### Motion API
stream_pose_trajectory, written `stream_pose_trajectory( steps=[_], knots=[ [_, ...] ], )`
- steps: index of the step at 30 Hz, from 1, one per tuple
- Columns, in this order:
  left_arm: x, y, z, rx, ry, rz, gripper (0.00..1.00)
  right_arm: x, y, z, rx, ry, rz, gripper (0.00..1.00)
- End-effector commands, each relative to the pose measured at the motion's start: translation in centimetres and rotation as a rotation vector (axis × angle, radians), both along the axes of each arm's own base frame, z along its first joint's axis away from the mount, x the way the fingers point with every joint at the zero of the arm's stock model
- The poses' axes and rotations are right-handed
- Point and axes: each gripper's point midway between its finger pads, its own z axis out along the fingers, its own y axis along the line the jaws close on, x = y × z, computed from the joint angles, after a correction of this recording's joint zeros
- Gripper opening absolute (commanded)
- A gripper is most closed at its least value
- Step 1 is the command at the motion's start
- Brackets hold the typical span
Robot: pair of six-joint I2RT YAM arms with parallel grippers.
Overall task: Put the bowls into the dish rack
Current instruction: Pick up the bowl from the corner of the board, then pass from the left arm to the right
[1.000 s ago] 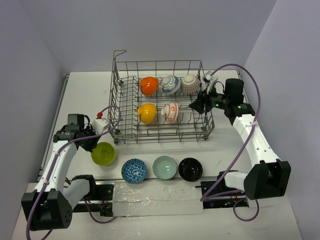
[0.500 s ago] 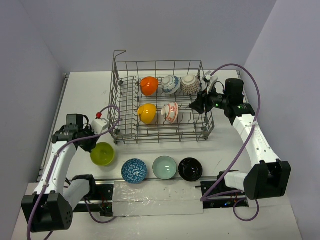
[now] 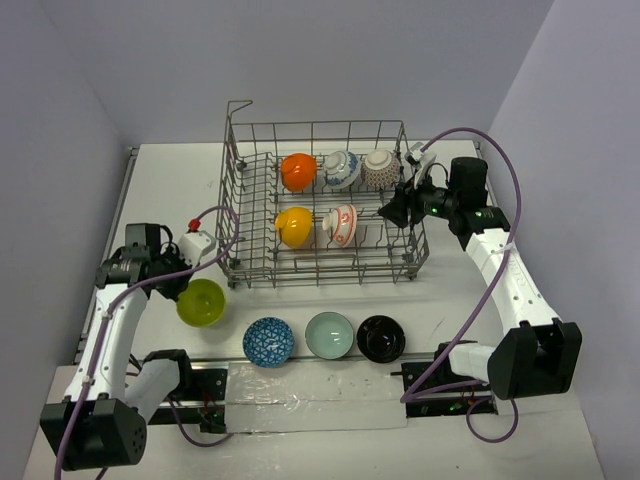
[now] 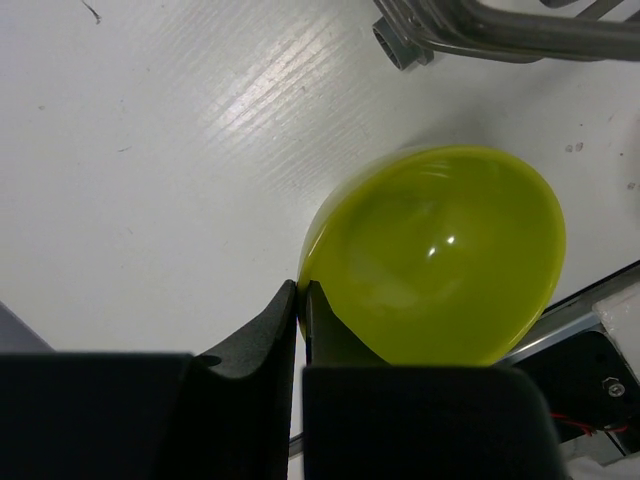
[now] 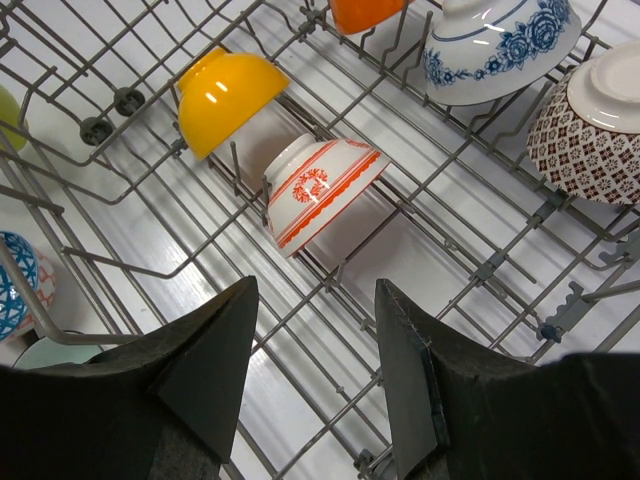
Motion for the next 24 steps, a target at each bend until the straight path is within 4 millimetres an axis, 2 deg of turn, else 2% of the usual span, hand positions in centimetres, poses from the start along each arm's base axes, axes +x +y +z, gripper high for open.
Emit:
stream_pose_trajectory(
  steps=[1,5,13,15,24],
  knots=[
    [0.8,-0.2,2.6,-0.013,-0.081,-0.020,0.00,-0.3,0.0,0.6,0.002,-0.031,0.015,0.58],
    [1.1,-0.2,4.6,-0.021,-0.130,-0.017,0.00,-0.3,0.0,0.6,0.002,-0.031,0.017,0.58],
    [1.2,0.6,5.7,0.006,-0.144,0.004,0.00,-0.4,0.1,0.4,0.005,-0.021,0.028,0.58],
    [1.3,0.6,6.1,0.001,-0.146,0.005,0.00,-1.0,0.6,0.6,0.012,-0.028,0.074,0.57],
    [2.8,-0.1,10.4,-0.083,-0.188,0.054,0.00,-0.8,1.0,0.0,0.009,0.002,0.080,0.57]
  ],
)
